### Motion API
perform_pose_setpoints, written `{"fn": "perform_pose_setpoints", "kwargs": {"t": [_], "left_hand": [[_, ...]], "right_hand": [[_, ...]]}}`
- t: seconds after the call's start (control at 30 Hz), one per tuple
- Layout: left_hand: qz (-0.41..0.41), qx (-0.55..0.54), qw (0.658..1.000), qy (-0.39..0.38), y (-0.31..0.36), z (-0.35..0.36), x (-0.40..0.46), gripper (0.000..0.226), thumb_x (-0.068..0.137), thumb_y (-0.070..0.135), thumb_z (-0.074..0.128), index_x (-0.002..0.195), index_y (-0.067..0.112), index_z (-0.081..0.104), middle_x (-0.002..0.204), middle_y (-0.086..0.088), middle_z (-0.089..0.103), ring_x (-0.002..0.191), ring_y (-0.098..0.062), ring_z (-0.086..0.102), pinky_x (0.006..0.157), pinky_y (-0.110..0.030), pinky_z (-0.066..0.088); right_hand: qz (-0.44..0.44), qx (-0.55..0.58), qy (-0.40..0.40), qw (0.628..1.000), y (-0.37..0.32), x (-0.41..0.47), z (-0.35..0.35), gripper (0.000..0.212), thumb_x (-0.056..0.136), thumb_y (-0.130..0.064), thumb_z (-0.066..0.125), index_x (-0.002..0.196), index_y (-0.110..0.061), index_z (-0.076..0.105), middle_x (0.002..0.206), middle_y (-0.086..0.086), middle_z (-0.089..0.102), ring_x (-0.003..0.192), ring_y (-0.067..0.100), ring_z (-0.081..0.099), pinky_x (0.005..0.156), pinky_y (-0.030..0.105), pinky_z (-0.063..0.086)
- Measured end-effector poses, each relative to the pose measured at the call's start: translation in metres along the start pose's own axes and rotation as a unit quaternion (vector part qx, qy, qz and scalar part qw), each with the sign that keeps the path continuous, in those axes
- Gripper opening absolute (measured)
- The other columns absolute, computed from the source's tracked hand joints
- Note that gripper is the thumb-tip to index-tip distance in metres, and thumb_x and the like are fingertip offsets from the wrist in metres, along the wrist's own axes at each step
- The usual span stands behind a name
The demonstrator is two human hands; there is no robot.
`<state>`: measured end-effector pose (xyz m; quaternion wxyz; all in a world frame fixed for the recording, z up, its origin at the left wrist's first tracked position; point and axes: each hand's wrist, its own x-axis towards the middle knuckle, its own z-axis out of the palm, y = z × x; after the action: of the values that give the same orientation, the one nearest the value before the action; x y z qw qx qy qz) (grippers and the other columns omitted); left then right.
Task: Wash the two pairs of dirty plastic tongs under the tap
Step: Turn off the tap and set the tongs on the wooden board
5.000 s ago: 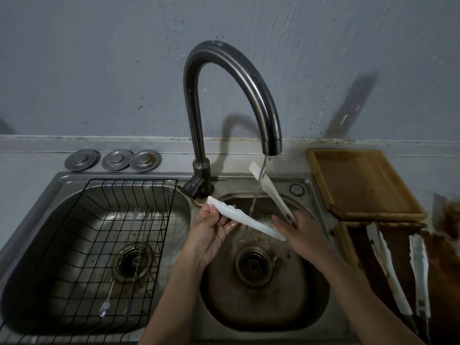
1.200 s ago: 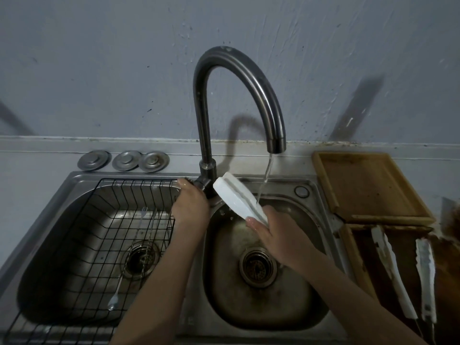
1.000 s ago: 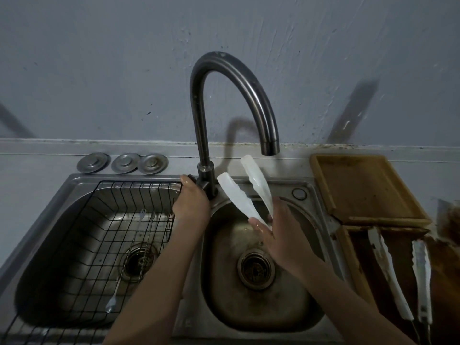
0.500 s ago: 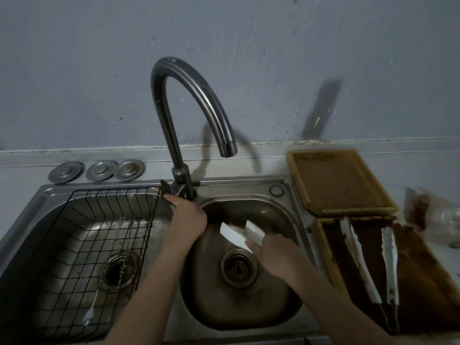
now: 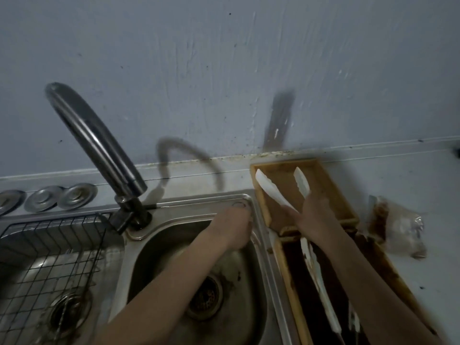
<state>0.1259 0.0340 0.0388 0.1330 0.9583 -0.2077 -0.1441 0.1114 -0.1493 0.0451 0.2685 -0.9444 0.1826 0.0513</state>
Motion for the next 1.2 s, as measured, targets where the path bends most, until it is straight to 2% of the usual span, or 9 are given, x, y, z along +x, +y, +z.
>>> {"fn": "perform_pose_setpoints", "kwargs": {"t": [0.13,0.27,0.37,0.43,0.6,0.73,0.87,1.03,1.2], "left_hand": [[0.046,0.086,0.995,-0.018,0.012,0.016,0.014,0.049,0.089,0.018,0.052,0.137,0.014,0.044,0.147,-0.008,0.038,0.135,-0.032,0.032,0.110,-0.046,0.034],[0.068,0.117,0.991,-0.020,0.013,0.023,0.009,0.059,0.093,0.016,0.046,0.148,0.016,0.026,0.159,-0.004,0.019,0.139,-0.037,0.024,0.111,-0.050,0.031],[0.079,0.090,0.993,-0.007,0.009,0.022,0.005,0.059,0.092,0.012,0.044,0.148,0.018,0.028,0.159,-0.001,0.021,0.139,-0.031,0.028,0.110,-0.048,0.033],[0.060,0.060,0.995,-0.046,0.016,0.044,0.064,0.057,0.090,0.011,0.045,0.145,0.018,0.033,0.157,-0.001,0.027,0.136,-0.029,0.034,0.108,-0.047,0.035],[0.074,0.055,0.996,-0.020,0.022,0.043,0.059,0.060,0.085,0.001,0.045,0.142,0.017,0.040,0.153,-0.001,0.033,0.131,-0.031,0.040,0.104,-0.046,0.040],[0.077,0.013,0.997,-0.007,0.021,0.039,0.061,0.062,0.084,-0.001,0.045,0.144,0.016,0.037,0.154,-0.001,0.031,0.133,-0.027,0.041,0.107,-0.042,0.040],[0.077,0.024,0.996,-0.041,0.020,0.036,0.057,0.070,0.084,-0.002,0.047,0.149,0.017,0.027,0.160,0.000,0.018,0.140,-0.026,0.033,0.110,-0.042,0.037],[0.070,0.105,0.991,-0.049,0.017,0.039,0.039,0.076,0.089,0.007,0.049,0.152,0.019,0.009,0.162,-0.002,0.005,0.146,-0.030,0.013,0.117,-0.047,0.020],[0.088,0.062,0.994,0.013,0.024,0.047,0.012,0.074,0.089,0.007,0.050,0.151,0.021,0.014,0.161,-0.005,0.011,0.147,-0.027,0.011,0.117,-0.041,0.016]], "right_hand": [[0.018,0.001,0.001,1.000,0.006,0.006,0.004,0.077,0.085,-0.047,0.056,0.139,-0.001,0.024,0.126,0.021,0.044,0.097,0.030,0.060,0.084,0.042,0.054],[0.009,-0.043,0.010,0.999,0.004,0.007,0.009,0.077,0.090,-0.043,0.050,0.142,0.002,0.015,0.132,0.023,0.037,0.102,0.030,0.058,0.082,0.036,0.051],[-0.005,-0.053,0.012,0.998,0.000,0.010,0.012,0.080,0.091,-0.043,0.049,0.145,0.000,0.008,0.133,0.021,0.035,0.104,0.030,0.056,0.074,0.031,0.043],[0.030,-0.061,-0.015,0.998,0.027,0.076,0.030,0.081,0.091,-0.044,0.048,0.144,0.000,0.006,0.133,0.021,0.035,0.105,0.031,0.056,0.074,0.033,0.043],[0.001,-0.189,0.029,0.981,0.024,0.081,0.026,0.079,0.087,-0.055,0.047,0.138,0.002,0.025,0.128,0.020,0.047,0.109,0.031,0.054,0.083,0.038,0.048],[-0.005,-0.202,0.031,0.979,0.023,0.090,0.024,0.082,0.085,-0.057,0.049,0.137,0.003,0.027,0.129,0.022,0.047,0.115,0.032,0.050,0.088,0.039,0.046],[-0.008,-0.180,0.031,0.983,0.024,0.088,0.025,0.075,0.087,-0.054,0.046,0.138,-0.001,0.029,0.131,0.022,0.047,0.116,0.034,0.049,0.090,0.042,0.045],[-0.115,-0.085,0.159,0.977,0.030,0.054,0.004,0.048,0.091,-0.037,0.049,0.130,-0.011,0.042,0.124,0.016,0.052,0.113,0.029,0.049,0.092,0.041,0.041],[-0.251,-0.014,0.329,0.910,0.061,-0.004,-0.005,0.021,0.087,-0.019,0.050,0.103,-0.008,0.057,0.103,0.017,0.061,0.099,0.026,0.051,0.089,0.035,0.036]]}}
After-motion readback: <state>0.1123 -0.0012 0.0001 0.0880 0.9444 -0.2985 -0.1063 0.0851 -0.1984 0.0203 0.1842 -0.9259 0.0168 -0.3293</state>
